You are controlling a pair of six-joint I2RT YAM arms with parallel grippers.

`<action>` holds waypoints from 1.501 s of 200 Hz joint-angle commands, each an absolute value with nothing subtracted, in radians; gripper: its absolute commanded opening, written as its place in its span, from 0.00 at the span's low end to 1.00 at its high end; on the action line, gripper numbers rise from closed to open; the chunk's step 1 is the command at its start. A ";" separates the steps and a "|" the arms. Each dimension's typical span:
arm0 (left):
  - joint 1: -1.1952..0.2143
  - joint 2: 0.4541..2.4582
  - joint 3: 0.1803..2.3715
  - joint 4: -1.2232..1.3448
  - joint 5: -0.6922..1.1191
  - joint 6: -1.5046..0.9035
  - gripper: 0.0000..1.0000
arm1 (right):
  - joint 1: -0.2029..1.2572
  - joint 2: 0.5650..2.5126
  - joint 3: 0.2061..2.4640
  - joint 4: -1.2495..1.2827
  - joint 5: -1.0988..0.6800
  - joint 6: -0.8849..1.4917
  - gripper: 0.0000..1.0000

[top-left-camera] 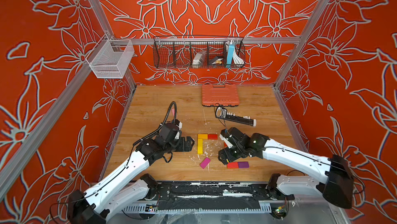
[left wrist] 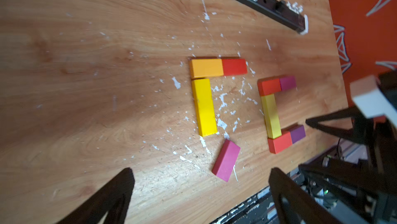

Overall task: Assemble the letter c with building blocks
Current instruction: Place the building block at the center of the board, then assemble the building block at the center of the board.

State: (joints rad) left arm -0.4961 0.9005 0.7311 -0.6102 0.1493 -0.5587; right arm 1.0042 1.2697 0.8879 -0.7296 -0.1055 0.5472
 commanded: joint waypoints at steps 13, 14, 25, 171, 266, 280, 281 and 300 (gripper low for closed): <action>-0.326 0.950 0.743 -0.646 0.310 -0.578 0.98 | 1.097 1.411 0.985 -0.750 0.022 0.485 0.96; -0.323 0.952 0.743 -0.645 0.313 -0.580 0.98 | 1.100 1.416 0.988 -0.750 0.024 0.484 0.96; -0.278 0.976 0.743 -0.636 0.348 -0.583 0.98 | 1.122 1.461 1.014 -0.749 0.038 0.480 0.97; 0.014 1.134 0.755 -0.601 0.499 -0.553 0.98 | 1.233 1.762 1.189 -0.710 0.013 0.500 0.95; 0.039 1.152 0.755 -0.594 0.517 -0.541 0.98 | 1.243 1.812 1.197 -0.689 -0.009 0.517 0.92; 0.040 1.153 0.755 -0.594 0.519 -0.541 0.98 | 1.244 1.818 1.195 -0.685 -0.011 0.520 0.90; 0.041 1.152 0.755 -0.594 0.519 -0.541 0.98 | 1.244 1.818 1.195 -0.684 -0.012 0.520 0.90; 0.040 1.149 0.753 -0.595 0.520 -0.543 0.98 | 1.244 1.828 1.198 -0.679 -0.014 0.522 0.86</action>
State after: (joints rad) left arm 0.0334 1.1477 0.7319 -0.5941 0.5014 -0.5575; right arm 1.2362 1.8023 1.1721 -0.6838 -0.0051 0.5083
